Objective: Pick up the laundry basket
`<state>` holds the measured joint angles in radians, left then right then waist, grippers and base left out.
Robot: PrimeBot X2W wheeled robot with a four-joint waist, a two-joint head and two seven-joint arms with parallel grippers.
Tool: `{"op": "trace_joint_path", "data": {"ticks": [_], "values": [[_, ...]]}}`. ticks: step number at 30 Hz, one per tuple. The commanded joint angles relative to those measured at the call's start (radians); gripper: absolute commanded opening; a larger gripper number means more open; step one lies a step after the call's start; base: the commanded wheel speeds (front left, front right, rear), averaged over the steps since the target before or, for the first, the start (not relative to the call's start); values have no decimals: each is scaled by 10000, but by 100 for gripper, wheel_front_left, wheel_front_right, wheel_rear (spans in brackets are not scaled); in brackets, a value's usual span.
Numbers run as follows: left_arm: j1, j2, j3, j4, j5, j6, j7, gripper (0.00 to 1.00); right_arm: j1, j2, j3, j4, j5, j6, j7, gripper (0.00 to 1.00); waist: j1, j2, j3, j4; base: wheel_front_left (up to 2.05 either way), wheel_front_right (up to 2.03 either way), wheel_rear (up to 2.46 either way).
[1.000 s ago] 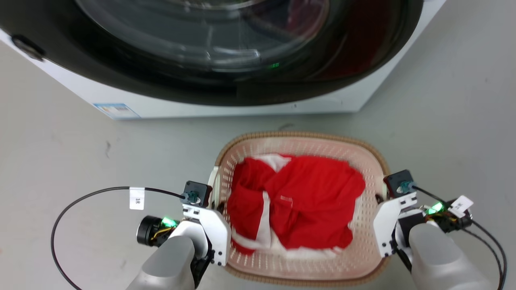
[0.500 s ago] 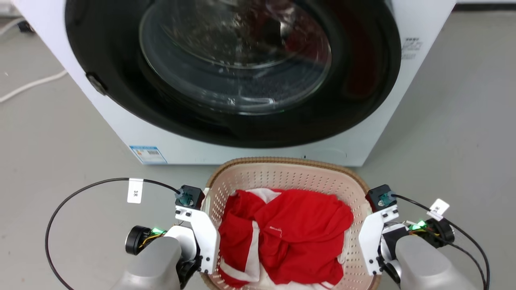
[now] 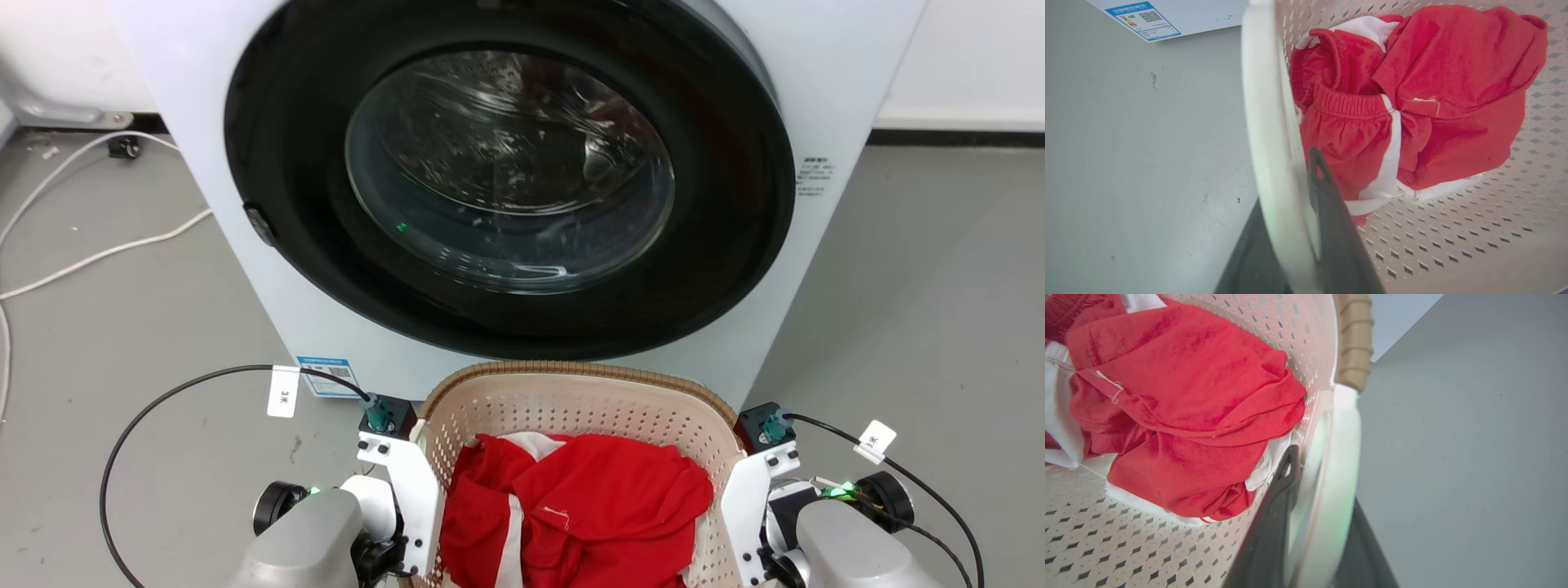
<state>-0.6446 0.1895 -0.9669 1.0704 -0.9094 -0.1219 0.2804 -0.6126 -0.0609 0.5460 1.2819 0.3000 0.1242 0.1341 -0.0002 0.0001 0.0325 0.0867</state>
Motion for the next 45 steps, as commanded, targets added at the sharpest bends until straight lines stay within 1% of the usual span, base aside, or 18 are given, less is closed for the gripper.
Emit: {"op": "trace_joint_path", "data": {"ticks": [1, 8, 15, 21, 45], "values": [[-180, -211, -101, -235, -58, -145, 48, 0, 38, 186, 183, -93, -10, 118, -14, 0, 2, -1, -106, 87, 0, 0, 0], [-351, -75, -683, -281, -716, -146, 501, 0, 96, 196, 733, -143, 667, 120, 242, 0, 2, -1, -390, 205, 0, 0, 0], [-544, 129, -1175, -228, -1222, -145, 838, 0, 155, 102, 1320, -252, 1329, 123, 618, 0, 2, -1, -569, 162, 0, 0, 0], [-656, 141, -1536, -170, -1600, -145, 1026, 0, 151, -18, 1796, -368, 1854, 124, 786, 0, 2, -1, -640, 113, 0, 0, 0], [-926, 263, -2540, -28, -2648, -145, 923, 0, -123, -245, 3307, -454, 3458, 125, 874, 0, 2, -1, -609, -11, 0, 0, 0]]}}
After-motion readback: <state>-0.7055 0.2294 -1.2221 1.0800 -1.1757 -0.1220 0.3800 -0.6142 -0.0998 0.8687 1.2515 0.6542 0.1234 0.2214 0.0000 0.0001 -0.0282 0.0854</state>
